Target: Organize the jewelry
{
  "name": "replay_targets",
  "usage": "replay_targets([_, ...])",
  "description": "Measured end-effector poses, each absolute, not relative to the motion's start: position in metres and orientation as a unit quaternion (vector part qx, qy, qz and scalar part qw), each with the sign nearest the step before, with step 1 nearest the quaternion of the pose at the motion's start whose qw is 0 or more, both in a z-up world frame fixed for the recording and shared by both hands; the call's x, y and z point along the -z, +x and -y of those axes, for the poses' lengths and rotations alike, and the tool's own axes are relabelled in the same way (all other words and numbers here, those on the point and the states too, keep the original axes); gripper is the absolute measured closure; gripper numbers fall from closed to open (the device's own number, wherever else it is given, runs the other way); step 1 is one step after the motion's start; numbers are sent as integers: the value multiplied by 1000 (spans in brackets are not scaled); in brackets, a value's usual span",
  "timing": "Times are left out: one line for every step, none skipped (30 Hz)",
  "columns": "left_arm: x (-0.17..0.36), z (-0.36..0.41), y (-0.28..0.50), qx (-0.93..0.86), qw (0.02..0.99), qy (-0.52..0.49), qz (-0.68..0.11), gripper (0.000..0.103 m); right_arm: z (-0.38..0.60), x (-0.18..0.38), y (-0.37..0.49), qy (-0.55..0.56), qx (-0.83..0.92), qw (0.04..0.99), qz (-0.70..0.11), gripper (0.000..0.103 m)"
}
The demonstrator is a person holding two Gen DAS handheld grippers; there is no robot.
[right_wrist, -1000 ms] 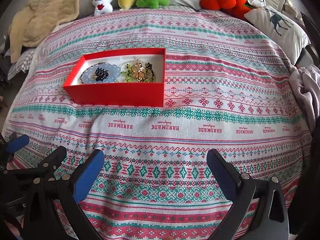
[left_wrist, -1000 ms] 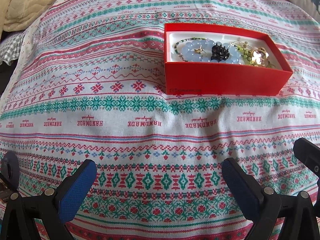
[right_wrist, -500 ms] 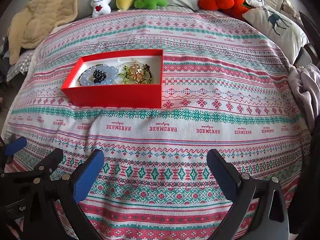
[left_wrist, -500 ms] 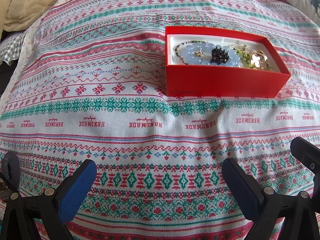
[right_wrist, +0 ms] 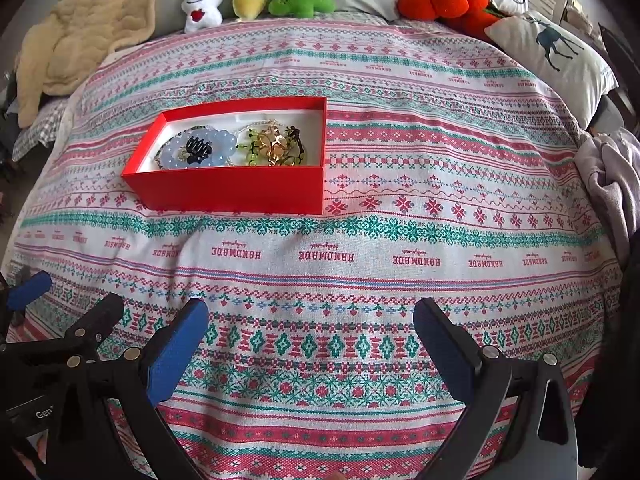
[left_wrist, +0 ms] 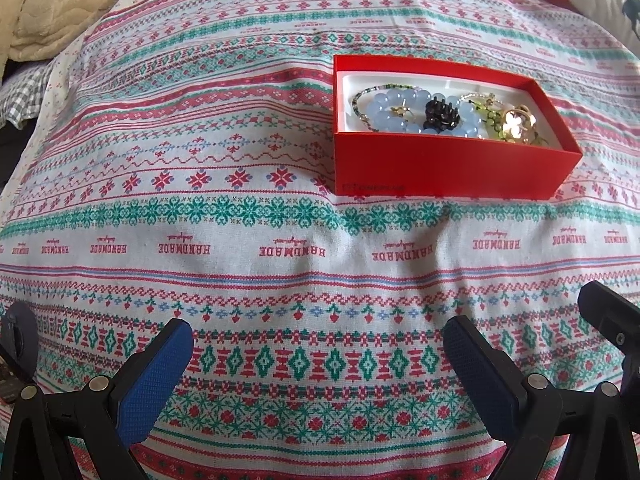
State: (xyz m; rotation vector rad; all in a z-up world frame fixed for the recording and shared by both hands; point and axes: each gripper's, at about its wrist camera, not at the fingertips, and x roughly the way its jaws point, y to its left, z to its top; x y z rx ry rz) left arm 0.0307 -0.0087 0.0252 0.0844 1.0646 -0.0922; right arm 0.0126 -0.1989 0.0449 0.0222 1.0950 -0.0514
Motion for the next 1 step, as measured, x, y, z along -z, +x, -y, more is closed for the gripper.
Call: replay_targets([-23,8,33,48,861,36,-505,1,199,-44,13,10,25,854,-520,0])
